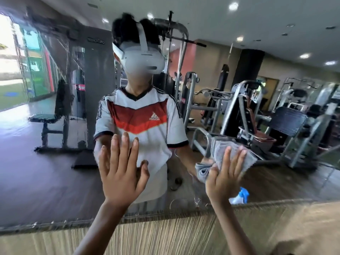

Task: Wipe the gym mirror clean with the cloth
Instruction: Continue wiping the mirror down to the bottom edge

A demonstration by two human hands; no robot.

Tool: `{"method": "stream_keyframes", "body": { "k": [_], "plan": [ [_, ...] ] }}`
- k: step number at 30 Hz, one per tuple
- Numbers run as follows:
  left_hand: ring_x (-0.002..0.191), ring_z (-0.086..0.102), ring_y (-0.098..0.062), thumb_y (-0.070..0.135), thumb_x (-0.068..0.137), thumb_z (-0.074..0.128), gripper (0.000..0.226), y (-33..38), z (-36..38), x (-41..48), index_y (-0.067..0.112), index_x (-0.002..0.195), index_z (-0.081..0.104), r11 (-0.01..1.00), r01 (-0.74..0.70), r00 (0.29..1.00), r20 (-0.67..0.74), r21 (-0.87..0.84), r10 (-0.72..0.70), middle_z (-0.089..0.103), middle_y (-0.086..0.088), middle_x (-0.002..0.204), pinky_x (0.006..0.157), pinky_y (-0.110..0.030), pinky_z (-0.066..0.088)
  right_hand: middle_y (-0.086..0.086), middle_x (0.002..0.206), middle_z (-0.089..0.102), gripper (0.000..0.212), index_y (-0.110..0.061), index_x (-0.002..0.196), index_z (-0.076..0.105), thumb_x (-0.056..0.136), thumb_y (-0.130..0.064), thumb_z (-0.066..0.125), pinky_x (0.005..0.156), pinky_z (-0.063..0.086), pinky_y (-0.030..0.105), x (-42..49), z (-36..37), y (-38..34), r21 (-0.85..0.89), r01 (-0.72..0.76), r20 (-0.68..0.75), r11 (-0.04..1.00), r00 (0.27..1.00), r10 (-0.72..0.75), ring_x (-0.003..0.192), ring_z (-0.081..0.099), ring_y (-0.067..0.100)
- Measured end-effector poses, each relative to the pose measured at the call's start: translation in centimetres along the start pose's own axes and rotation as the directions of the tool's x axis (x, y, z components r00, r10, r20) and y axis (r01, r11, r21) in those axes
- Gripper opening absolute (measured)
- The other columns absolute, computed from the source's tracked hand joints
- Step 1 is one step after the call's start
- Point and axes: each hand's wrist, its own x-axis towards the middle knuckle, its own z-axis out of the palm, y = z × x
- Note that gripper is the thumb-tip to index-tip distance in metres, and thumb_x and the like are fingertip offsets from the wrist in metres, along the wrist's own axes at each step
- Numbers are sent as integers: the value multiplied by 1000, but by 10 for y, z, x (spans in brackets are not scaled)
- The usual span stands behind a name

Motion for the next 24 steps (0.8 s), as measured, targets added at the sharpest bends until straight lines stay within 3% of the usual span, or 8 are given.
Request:
{"method": "stream_keyframes", "body": {
  "k": [3, 6, 10, 12, 14, 16, 21, 24],
  "plan": [
    [152, 22, -34, 37, 94, 52, 68, -1, 0, -3, 7, 153, 37, 1000, 19, 1000, 5, -12, -19, 20, -13, 166, 121, -56, 19, 8, 165, 7, 70, -14, 157, 21, 91, -25, 40, 118, 11, 65, 24, 9, -53, 110, -116, -70, 987, 990, 124, 152, 10, 30],
    [153, 20, -32, 36, 95, 53, 67, -2, -1, -3, 7, 153, 37, 999, 12, 1000, 15, -34, -12, 17, -11, 167, 121, -55, 19, -3, 167, 2, 72, -28, 159, 12, 92, -30, 39, 121, 3, 54, -20, 21, -75, 114, 125, -14, 986, 992, -124, 153, 8, 22],
    [153, 19, -30, 32, 94, 53, 64, -6, -6, -9, 9, 152, 39, 998, 13, 1000, 15, -57, -12, 16, -9, 167, 121, -55, 20, -2, 167, 8, 62, -33, 158, 18, 97, -32, 33, 120, 8, 52, -69, 16, -9, 3, 537, 140, 843, 835, -532, 153, 12, 18],
    [153, 19, -30, 32, 93, 52, 65, -6, -5, -19, 11, 153, 37, 999, 18, 1000, 21, -39, -17, 15, -10, 167, 121, -54, 18, 2, 167, 11, 71, -32, 157, 21, 88, -29, 40, 117, 12, 57, -48, 9, 13, -29, 440, 98, 897, 895, -436, 153, 13, 23],
    [154, 16, -29, 33, 93, 52, 66, -2, -3, -29, 12, 153, 36, 999, 39, 999, 28, -8, -39, 14, -10, 167, 121, -54, 16, 15, 162, 22, 67, -24, 154, 26, 89, -26, 41, 114, 16, 61, -11, 7, -2, 1, 114, -24, 994, 993, -114, 150, 18, 33],
    [154, 14, -29, 34, 93, 51, 66, 3, -2, -36, 13, 154, 35, 997, 77, 996, 42, -11, -76, 13, -10, 168, 121, -54, 15, 21, 159, 25, 64, -21, 155, 24, 93, -26, 39, 115, 14, 62, 2, 13, -43, 96, -110, -63, 989, 991, 117, 149, 19, 38],
    [155, 10, -26, 36, 97, 45, 65, 3, -5, -40, 17, 157, 29, 995, 87, 994, 72, -46, -84, 8, -7, 169, 122, -54, 11, 1, 167, 6, 58, -29, 156, 27, 98, -33, 33, 121, 6, 52, -86, 19, -41, 72, 324, 155, 943, 931, -332, 153, 11, 24],
    [155, 10, -27, 36, 96, 46, 65, 2, -3, -41, 16, 156, 31, 996, 84, 994, 66, -42, -81, 8, -7, 168, 121, -55, 13, 5, 167, 6, 49, -16, 145, 40, 101, -36, 30, 122, 7, 43, -85, 11, 6, 50, 198, 124, 979, 971, -202, 153, 8, 27]
  ]
}}
